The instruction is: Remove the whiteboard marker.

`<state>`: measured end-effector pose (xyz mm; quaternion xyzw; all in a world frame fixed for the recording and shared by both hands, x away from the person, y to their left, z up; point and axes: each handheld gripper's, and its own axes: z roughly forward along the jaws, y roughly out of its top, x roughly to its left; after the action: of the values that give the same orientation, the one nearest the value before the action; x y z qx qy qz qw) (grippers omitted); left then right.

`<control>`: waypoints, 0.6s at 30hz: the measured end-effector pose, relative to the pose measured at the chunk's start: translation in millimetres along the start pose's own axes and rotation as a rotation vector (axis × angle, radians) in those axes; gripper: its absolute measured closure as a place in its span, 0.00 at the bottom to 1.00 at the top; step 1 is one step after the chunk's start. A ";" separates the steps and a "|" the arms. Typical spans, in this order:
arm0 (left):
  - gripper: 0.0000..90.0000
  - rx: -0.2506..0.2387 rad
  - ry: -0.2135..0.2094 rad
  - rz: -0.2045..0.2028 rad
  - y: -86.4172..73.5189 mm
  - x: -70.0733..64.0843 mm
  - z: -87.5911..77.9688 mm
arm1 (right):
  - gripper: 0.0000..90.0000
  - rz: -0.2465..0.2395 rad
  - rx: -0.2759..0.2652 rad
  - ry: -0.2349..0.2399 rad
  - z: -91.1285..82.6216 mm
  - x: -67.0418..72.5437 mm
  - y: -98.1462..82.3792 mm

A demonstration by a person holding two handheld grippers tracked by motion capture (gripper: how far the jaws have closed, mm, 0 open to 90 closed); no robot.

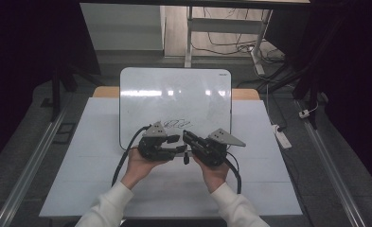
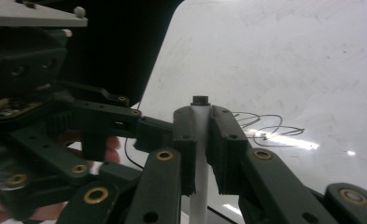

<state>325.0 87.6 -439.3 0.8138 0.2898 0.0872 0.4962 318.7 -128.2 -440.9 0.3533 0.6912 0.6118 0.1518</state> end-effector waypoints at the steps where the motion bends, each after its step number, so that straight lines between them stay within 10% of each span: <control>1: 0.62 0.001 -0.002 0.001 -0.1 0.3 0.4 | 0.90 -0.004 -0.004 0.000 0.0 1.5 -0.1; 18: 0.90 0.015 -0.035 0.007 -1.6 4.7 1.2 | 0.87 -0.008 0.003 0.052 -1.2 6.6 1.0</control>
<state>328.7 89.9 -441.9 0.8200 0.2787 0.0726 0.4946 313.5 -124.7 -438.2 0.3348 0.6972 0.6191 0.1360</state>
